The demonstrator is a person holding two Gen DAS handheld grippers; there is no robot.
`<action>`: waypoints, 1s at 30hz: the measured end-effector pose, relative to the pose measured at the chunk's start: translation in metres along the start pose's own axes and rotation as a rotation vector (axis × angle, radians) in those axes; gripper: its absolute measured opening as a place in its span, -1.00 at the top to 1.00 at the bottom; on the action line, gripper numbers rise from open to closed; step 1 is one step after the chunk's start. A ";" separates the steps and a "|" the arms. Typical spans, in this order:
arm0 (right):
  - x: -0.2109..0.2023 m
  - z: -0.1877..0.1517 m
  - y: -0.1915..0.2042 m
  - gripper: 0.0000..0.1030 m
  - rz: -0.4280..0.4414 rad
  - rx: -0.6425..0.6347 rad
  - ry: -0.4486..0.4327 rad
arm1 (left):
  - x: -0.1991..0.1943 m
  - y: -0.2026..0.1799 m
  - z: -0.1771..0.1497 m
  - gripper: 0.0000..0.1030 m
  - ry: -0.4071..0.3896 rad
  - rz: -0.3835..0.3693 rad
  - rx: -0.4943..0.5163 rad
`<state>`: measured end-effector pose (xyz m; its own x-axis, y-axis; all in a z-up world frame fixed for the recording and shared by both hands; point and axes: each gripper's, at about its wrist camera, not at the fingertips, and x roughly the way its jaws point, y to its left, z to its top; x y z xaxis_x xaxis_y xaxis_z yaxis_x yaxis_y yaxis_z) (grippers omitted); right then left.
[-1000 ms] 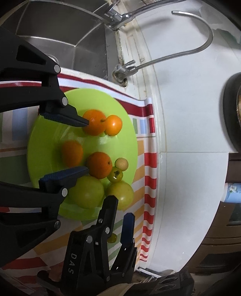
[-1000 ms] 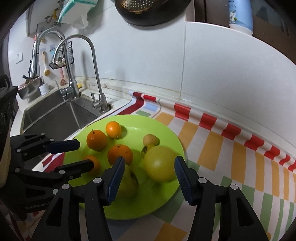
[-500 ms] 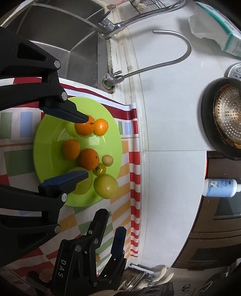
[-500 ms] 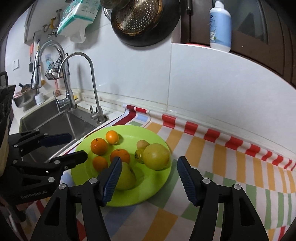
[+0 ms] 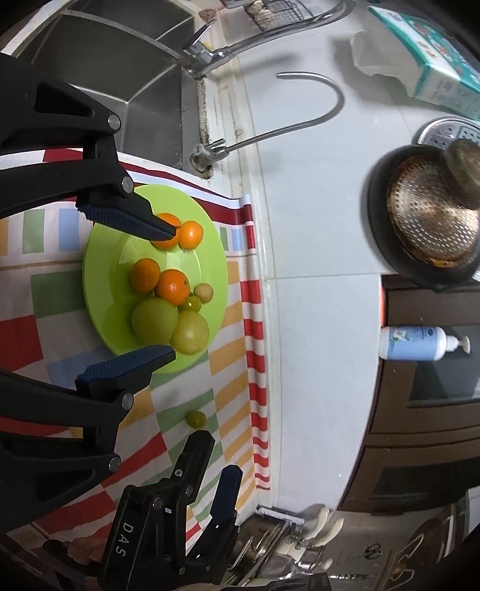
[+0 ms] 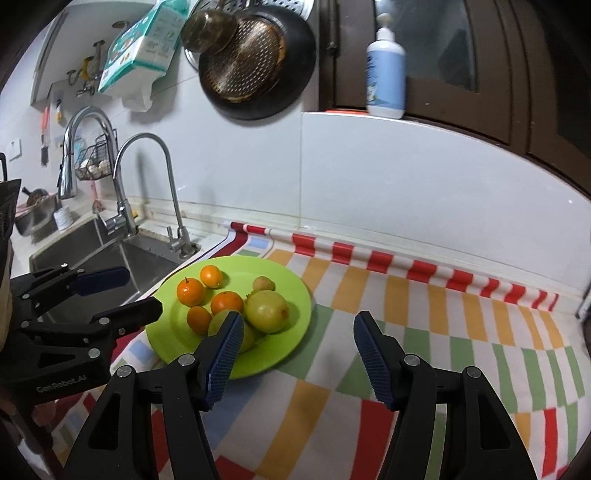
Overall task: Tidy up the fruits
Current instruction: 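Move both grippers toward the small green and yellow fruits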
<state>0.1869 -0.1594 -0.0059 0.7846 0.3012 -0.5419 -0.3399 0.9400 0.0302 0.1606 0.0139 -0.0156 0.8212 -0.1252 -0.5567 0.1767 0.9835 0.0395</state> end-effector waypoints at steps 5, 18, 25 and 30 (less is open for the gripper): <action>-0.021 -0.006 -0.005 -0.31 -0.041 0.035 -0.018 | -0.013 -0.012 0.002 -0.21 -0.025 -0.008 0.023; -0.068 -0.024 -0.027 -0.33 -0.146 0.107 -0.049 | -0.033 -0.049 0.006 -0.55 -0.089 -0.044 0.063; -0.086 -0.034 -0.053 -0.40 -0.226 0.145 -0.055 | -0.029 -0.078 0.016 -0.68 -0.126 -0.083 0.109; -0.090 -0.038 -0.069 -0.40 -0.279 0.160 -0.060 | -0.019 -0.096 0.020 -0.78 -0.126 -0.108 0.145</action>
<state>0.1197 -0.2579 0.0089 0.8666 0.0333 -0.4978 -0.0256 0.9994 0.0222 0.1389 -0.0807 0.0078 0.8532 -0.2529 -0.4561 0.3357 0.9356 0.1093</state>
